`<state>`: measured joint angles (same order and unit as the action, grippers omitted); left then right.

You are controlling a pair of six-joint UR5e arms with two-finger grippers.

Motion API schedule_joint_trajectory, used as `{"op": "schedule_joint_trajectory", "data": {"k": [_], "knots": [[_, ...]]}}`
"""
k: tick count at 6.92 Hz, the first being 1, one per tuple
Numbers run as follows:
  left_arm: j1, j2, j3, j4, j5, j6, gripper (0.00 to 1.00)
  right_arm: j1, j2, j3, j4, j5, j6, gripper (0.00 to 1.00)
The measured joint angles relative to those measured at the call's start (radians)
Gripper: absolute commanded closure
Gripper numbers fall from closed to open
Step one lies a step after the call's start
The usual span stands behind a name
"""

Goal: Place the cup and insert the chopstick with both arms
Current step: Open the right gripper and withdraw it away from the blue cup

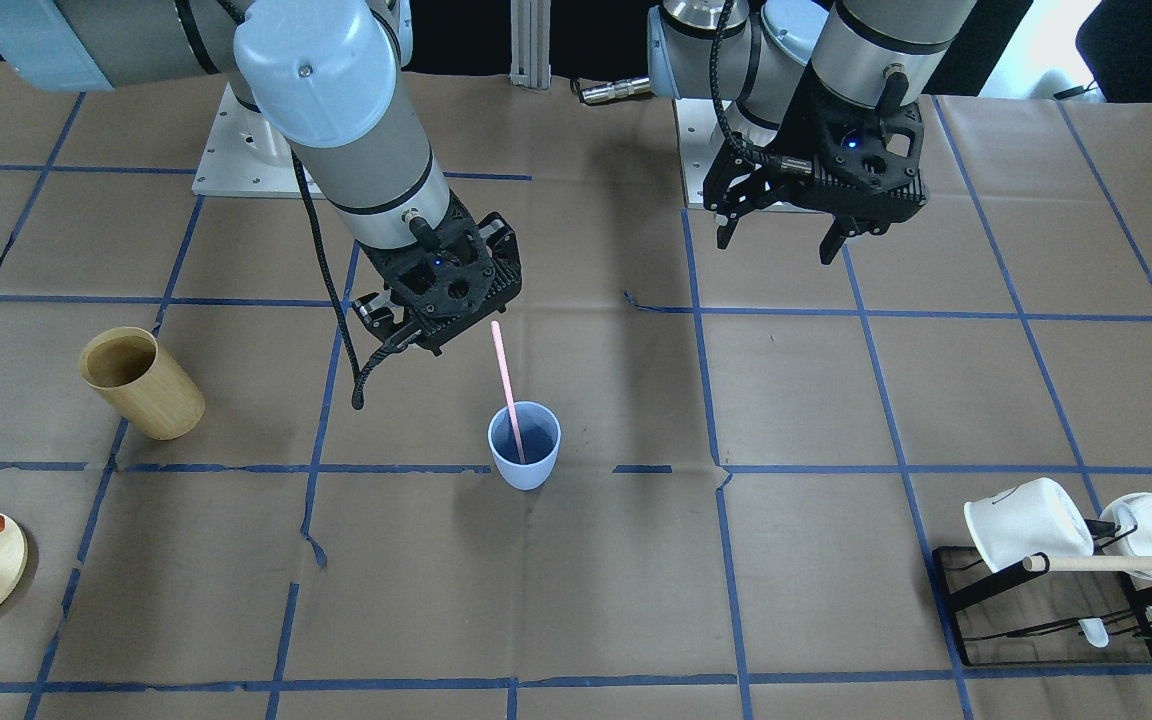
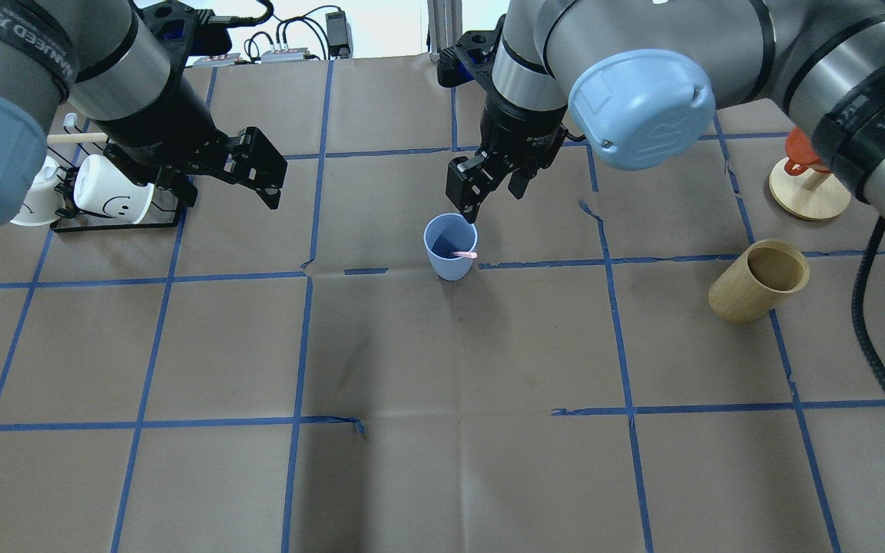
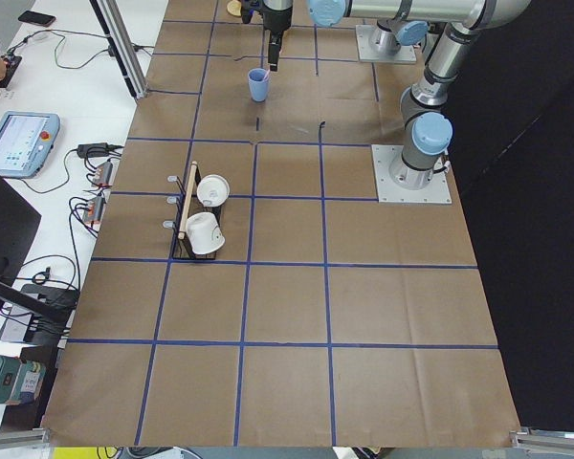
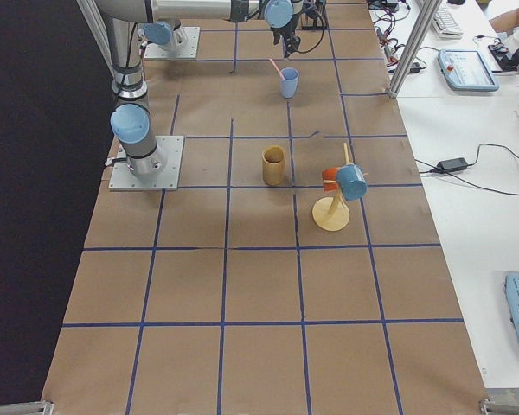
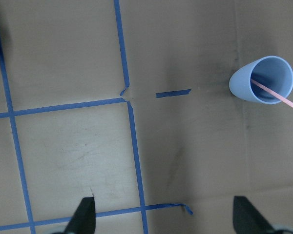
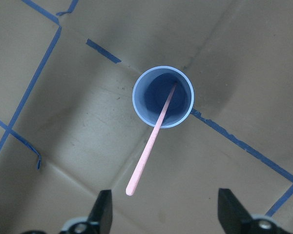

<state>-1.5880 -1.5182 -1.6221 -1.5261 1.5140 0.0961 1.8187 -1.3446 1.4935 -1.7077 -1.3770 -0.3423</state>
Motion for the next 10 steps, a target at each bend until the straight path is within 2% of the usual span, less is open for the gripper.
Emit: {"op": "schedule_joint_trajectory", "data": {"k": [2, 4, 5, 7, 10], "knots": [[0.002, 0.002, -0.001, 0.0, 0.001, 0.0, 0.0, -0.036, -0.015, 0.0, -0.057, -0.048, -0.002, 0.01], [0.004, 0.003, -0.001, 0.0, 0.0, 0.001, 0.0, -0.129, -0.106, 0.043, -0.065, -0.125, 0.053, 0.0], [0.005, 0.003, 0.0, 0.0, -0.001, 0.0, 0.0, -0.174, -0.169, 0.087, -0.064, -0.136, 0.149, 0.0], [0.004, 0.002, 0.002, 0.0, -0.002, -0.003, 0.0, -0.221, -0.241, 0.145, -0.031, -0.14, 0.275, 0.0], [0.008, 0.003, 0.002, 0.0, -0.002, -0.002, 0.0, -0.235, -0.253, 0.146, 0.054, -0.169, 0.34, 0.0]]}}
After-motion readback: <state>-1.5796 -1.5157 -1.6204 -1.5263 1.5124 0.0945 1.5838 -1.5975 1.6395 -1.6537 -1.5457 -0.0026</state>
